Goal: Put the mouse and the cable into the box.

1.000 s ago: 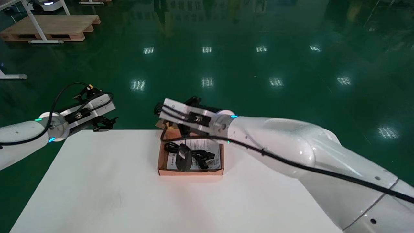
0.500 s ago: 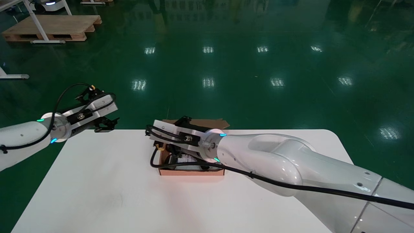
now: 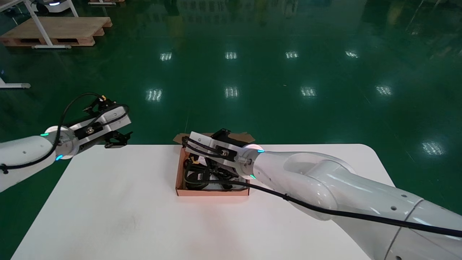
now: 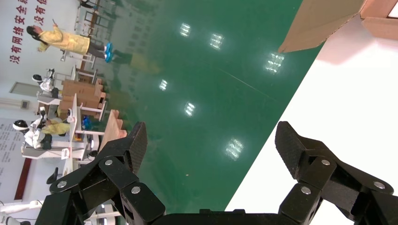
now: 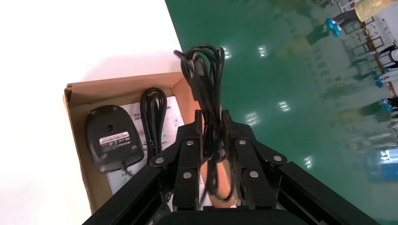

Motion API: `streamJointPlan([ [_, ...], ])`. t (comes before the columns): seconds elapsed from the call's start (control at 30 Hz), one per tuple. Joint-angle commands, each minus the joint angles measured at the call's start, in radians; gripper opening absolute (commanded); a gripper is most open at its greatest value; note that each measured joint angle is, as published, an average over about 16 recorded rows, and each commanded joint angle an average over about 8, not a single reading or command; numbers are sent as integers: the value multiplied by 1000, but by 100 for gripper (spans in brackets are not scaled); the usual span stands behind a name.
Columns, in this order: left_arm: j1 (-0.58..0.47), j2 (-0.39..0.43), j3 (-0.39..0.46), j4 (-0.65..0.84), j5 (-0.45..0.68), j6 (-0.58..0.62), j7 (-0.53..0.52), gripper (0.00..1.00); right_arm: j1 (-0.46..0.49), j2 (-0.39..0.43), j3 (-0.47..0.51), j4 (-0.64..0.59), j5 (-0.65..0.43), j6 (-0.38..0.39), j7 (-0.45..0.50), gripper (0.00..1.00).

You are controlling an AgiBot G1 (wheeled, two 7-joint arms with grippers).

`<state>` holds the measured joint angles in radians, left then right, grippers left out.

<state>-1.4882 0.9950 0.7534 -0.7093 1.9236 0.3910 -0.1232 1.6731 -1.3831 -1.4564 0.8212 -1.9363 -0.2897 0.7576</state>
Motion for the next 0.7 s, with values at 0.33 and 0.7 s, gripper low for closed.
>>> streamJointPlan([
  [0.33,0,1,0,3,-5,1,5,100,-23,30,54,21,50,-54,-29,100],
  [0.7,14,-12,-15,-18,-42,37,0,100,-129,167,261,103,263,-266,-129,100],
])
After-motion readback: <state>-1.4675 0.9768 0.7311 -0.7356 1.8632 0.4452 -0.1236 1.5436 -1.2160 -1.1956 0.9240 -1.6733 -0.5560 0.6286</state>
